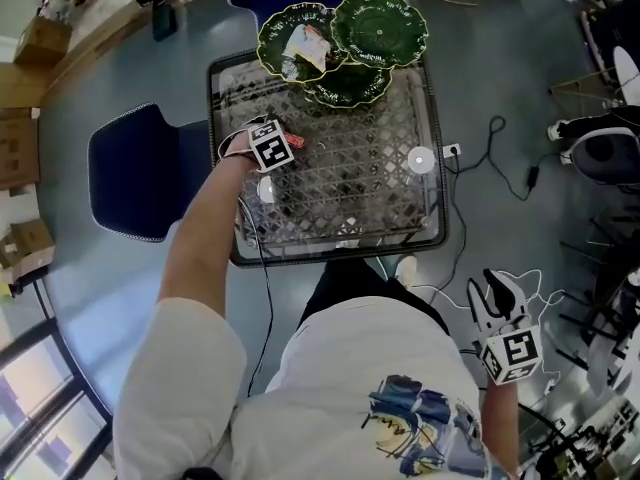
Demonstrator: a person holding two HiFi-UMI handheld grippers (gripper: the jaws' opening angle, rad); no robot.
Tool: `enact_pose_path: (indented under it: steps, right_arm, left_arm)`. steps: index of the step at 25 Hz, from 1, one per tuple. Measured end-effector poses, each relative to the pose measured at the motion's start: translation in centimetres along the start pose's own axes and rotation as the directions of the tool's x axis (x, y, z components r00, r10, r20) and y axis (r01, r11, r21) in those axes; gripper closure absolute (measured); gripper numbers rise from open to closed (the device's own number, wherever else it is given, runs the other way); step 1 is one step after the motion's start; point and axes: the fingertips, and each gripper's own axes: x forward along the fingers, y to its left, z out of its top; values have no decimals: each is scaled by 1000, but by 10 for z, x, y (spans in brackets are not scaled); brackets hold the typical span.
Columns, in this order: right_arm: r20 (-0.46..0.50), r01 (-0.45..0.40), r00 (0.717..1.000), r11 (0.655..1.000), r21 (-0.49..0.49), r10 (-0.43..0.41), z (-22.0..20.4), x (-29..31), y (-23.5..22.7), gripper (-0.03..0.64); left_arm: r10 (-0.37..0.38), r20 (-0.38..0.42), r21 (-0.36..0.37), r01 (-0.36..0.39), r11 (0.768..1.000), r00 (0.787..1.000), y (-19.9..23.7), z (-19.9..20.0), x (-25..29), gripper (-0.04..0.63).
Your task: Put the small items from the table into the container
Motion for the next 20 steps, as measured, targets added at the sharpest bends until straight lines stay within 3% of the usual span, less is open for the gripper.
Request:
enact_pose_path:
  steps: [8, 13, 20]
  right_arm:
    - [4, 34, 999, 999, 32, -34, -9, -5, -1, 482]
    - [32, 34, 999, 999, 31, -35, -10, -7, 4, 482]
    - [95, 34, 995, 999, 38, -37, -7, -18, 3, 482]
  left_arm:
    - [-107, -10, -76, 106, 991, 994, -21, -3, 8, 449]
    - [-85, 65, -181, 95, 979, 994, -31, 6, -2, 463]
    - [-61, 139, -230, 93, 969, 988, -43, 29, -64, 469]
